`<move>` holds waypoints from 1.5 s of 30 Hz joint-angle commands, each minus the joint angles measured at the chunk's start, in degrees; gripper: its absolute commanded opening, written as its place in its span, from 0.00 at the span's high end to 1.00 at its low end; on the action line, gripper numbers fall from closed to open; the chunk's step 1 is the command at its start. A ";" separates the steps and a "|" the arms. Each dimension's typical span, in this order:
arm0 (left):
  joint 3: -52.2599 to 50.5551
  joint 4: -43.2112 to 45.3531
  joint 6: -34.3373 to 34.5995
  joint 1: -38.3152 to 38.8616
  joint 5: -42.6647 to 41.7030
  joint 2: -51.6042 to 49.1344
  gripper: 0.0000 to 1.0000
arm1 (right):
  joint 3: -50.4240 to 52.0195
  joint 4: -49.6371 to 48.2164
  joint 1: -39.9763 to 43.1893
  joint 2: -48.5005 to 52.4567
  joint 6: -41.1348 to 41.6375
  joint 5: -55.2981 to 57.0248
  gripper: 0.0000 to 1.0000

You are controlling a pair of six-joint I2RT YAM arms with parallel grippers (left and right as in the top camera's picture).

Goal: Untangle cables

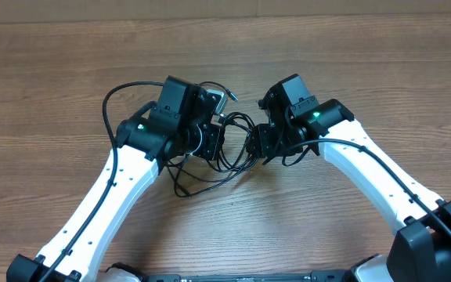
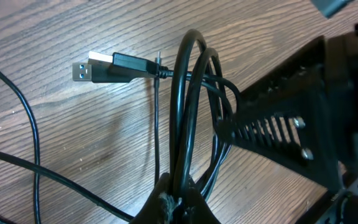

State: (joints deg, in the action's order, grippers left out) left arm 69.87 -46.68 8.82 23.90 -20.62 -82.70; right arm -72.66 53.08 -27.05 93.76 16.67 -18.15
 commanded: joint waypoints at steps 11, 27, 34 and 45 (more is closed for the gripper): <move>1.18 0.57 -1.53 -0.28 -0.15 4.09 0.96 | -0.04 1.46 0.13 -1.05 -0.42 0.94 0.94; 1.18 0.22 -1.51 -0.37 4.87 4.13 0.96 | -0.04 11.76 0.13 -1.05 9.53 18.56 0.90; 1.18 -0.02 -1.51 -1.07 6.21 5.05 0.96 | -0.04 12.70 0.13 -1.05 17.73 24.37 0.90; 1.18 0.22 -1.51 -2.99 4.76 11.74 0.96 | -0.04 5.40 0.13 -1.05 -0.79 2.05 0.37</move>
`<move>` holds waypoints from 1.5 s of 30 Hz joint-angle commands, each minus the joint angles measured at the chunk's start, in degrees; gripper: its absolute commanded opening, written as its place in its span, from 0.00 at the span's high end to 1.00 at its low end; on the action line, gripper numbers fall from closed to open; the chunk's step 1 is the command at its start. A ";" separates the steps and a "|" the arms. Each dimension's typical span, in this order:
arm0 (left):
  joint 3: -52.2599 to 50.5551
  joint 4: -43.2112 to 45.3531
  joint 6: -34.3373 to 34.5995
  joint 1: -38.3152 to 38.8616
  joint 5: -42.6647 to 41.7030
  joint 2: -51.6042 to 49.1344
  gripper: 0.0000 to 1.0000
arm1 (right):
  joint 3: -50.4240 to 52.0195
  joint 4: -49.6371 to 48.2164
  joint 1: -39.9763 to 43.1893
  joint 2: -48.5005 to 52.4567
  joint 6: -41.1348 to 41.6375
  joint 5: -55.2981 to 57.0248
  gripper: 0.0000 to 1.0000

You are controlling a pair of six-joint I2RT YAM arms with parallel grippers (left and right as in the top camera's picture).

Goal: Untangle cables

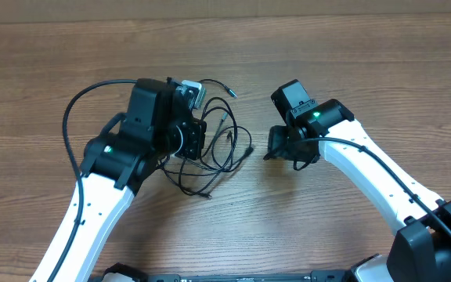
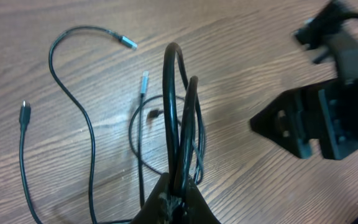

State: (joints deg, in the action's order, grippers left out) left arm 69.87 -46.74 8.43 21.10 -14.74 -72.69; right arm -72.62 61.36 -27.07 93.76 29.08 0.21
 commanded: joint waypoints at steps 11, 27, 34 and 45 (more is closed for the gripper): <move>1.18 0.50 -0.66 -0.20 0.04 1.55 0.96 | -0.09 -3.89 0.09 -1.05 -27.54 -39.56 0.38; 1.18 5.01 8.57 -0.20 -12.83 1.55 0.96 | -0.09 -11.02 -1.14 0.04 -22.88 -33.42 0.62; 1.18 5.18 8.74 -0.20 -13.55 1.55 0.96 | -0.07 -10.82 -1.86 0.90 -15.32 -23.19 0.67; 1.18 5.07 8.72 -0.20 -13.33 1.55 0.96 | -0.07 -10.73 -4.39 3.76 -15.30 -23.37 0.78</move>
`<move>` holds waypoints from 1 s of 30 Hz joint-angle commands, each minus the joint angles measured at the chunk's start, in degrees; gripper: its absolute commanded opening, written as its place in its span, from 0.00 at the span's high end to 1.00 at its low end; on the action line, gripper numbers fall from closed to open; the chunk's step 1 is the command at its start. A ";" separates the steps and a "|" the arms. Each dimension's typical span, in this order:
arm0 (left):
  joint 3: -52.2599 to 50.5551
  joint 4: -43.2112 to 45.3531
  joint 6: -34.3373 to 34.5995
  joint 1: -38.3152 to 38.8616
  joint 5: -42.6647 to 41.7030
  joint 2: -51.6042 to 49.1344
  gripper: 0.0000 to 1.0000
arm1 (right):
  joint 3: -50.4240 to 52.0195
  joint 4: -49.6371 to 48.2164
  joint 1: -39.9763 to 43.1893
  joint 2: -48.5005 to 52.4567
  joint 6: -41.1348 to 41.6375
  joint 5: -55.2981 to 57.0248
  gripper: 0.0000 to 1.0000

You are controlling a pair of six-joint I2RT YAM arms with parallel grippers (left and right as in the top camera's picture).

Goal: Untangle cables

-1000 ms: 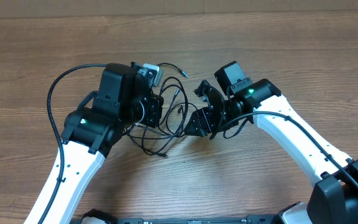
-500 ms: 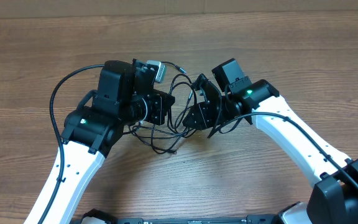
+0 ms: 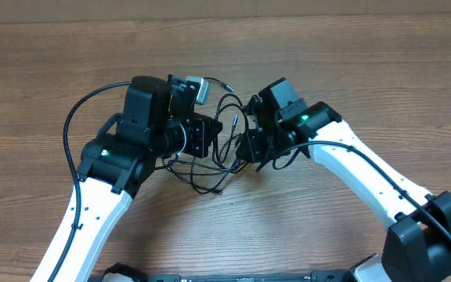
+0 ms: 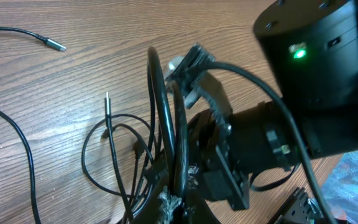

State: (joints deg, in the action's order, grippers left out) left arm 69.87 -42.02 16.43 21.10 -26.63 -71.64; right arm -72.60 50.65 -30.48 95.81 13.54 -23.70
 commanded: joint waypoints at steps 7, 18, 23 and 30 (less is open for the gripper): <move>1.18 0.26 0.31 -0.20 -0.98 0.50 0.96 | -0.09 0.66 -1.29 2.38 0.26 0.55 0.88; 1.18 -2.36 0.28 -0.20 9.31 0.50 0.96 | -0.11 5.25 0.68 2.38 1.99 3.82 0.96; 1.18 -5.51 0.17 -0.20 14.51 0.50 0.96 | -0.11 6.82 3.34 2.38 9.64 12.92 0.96; 1.18 -8.81 0.07 -0.26 23.04 0.50 0.96 | -0.11 9.79 9.01 2.38 12.00 16.90 0.96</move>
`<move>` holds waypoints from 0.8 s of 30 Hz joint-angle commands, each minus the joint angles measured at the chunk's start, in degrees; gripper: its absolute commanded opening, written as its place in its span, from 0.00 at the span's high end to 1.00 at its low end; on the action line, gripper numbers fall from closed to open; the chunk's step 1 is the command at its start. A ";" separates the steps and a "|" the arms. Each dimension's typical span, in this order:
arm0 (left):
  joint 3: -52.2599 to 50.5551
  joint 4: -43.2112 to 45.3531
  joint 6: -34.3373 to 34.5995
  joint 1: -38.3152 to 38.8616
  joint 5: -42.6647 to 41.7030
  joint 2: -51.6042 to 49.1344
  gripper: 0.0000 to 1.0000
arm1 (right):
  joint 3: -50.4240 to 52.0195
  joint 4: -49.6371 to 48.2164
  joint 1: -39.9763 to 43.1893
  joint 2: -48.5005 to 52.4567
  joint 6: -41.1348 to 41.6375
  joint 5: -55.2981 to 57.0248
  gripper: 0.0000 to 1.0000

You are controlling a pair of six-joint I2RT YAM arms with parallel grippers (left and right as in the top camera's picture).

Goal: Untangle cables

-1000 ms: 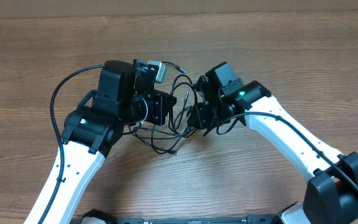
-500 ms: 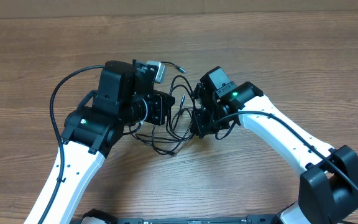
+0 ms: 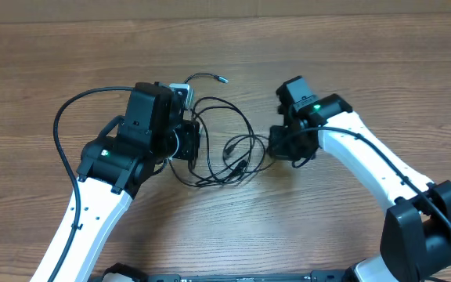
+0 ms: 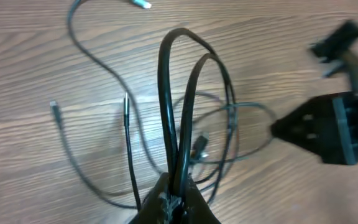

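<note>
Black cables lie tangled (image 3: 225,153) on the wooden table between my arms. My left gripper (image 4: 176,202) is shut on thick black cable loops (image 4: 169,81) that stand upright from its fingers; from above it sits at the tangle's left (image 3: 190,145). My right gripper (image 3: 276,145) is at the tangle's right edge, its tips closed to a point (image 4: 278,127) where a thin cable loop (image 4: 253,109) reaches them. One loose cable end with a silver plug (image 3: 221,79) lies at the back. Thin plug ends (image 4: 125,102) rest flat on the wood.
A white USB plug (image 3: 180,88) shows just behind my left wrist. The left arm's own supply cable (image 3: 61,133) arcs out to the left. The table's back edge (image 3: 225,17) runs along the top.
My right gripper has moved right, out of the tangle's middle to its right edge, and a thin loop now stretches toward it. My left gripper still holds the thick loops, slightly further left.
Both grippers were close together at the tangle, the left shut on thick loops. Then the arms stood apart, the right away from the cables. Then the right was back in the tangle's middle. Now it sits further right with the cables spread wider.
</note>
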State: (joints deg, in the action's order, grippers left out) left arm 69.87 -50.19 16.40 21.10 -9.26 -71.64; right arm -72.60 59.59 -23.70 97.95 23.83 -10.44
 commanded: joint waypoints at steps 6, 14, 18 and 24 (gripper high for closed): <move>1.18 -1.81 0.13 -1.09 8.00 0.59 0.96 | -0.11 5.68 6.91 0.24 8.41 12.76 0.96; 1.29 -1.29 0.11 -6.78 6.78 3.48 0.96 | -0.11 9.31 12.90 0.24 9.60 14.21 0.96; 1.29 2.03 -1.75 -8.96 -3.89 5.42 0.96 | -0.11 6.88 13.18 0.24 2.67 5.55 0.94; 1.29 8.11 -9.64 -9.09 -31.12 5.75 0.96 | -0.11 1.90 11.43 0.24 -17.79 -20.28 0.62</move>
State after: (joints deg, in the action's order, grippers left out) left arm 69.87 -43.88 12.78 11.99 -21.12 -66.59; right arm -72.60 62.59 -11.11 98.00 17.06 -15.59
